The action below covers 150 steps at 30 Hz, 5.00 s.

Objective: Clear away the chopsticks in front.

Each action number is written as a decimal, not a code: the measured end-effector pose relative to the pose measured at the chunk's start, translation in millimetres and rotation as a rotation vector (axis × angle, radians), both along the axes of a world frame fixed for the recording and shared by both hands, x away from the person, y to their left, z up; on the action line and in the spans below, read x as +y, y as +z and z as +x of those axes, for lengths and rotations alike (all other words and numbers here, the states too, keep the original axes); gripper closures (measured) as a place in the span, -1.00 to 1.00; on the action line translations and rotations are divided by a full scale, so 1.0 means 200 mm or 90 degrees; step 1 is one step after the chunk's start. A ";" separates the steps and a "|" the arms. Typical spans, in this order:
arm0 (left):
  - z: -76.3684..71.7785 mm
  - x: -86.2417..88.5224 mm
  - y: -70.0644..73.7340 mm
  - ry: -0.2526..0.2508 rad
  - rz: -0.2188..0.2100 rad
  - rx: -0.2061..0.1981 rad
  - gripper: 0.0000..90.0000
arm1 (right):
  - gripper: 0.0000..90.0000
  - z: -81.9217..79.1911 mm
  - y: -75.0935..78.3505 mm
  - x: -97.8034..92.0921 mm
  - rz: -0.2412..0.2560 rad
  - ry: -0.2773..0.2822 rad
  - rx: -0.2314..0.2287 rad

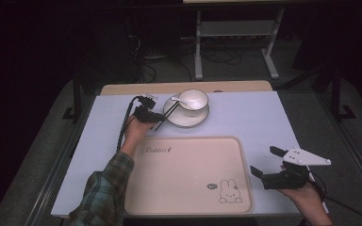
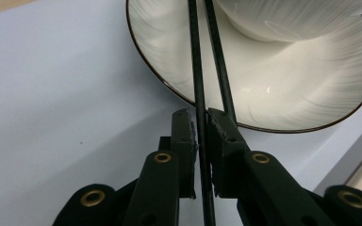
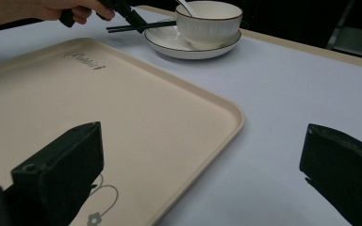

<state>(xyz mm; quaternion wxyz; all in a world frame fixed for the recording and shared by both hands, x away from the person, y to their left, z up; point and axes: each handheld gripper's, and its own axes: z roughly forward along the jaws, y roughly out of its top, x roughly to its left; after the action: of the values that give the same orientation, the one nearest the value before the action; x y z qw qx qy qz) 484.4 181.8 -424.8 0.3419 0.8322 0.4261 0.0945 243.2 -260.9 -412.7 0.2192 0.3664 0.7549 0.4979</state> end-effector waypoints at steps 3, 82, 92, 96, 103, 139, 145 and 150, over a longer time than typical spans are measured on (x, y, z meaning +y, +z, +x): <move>0.00 0.00 0.00 -0.001 0.003 0.004 0.86 | -1.00 0.00 0.00 0.00 0.000 0.001 0.000; -0.89 0.32 0.07 -0.102 -0.026 0.006 0.90 | -1.00 -0.01 -0.02 -0.01 -0.004 0.000 0.012; -0.88 0.25 0.00 -0.123 0.011 0.027 0.90 | -1.00 -0.01 -0.02 -0.01 -0.006 0.003 0.015; -0.87 0.24 -0.02 -0.127 0.022 0.037 0.89 | -1.00 -0.01 -0.02 -0.01 -0.004 0.002 0.015; -0.87 0.23 -0.04 -0.133 0.035 0.046 0.88 | -1.00 -0.01 -0.02 0.00 -0.007 0.005 0.014; -0.52 0.11 0.12 -0.115 0.000 -0.019 -0.67 | -1.00 0.00 -0.04 0.00 -0.005 0.010 0.028; -0.36 0.07 0.17 -0.094 -0.013 -0.047 -0.64 | -1.00 0.00 -0.04 0.00 -0.006 0.011 0.027; -0.21 0.03 0.18 -0.076 -0.016 -0.067 -0.44 | -1.00 0.00 -0.04 0.00 -0.005 0.012 0.026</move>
<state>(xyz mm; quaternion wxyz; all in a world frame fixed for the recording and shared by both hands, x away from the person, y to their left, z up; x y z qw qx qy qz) 443.3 187.1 -388.7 0.3790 0.8459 0.3582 0.1120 242.5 -260.8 -420.5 0.2004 0.3681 0.7649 0.4892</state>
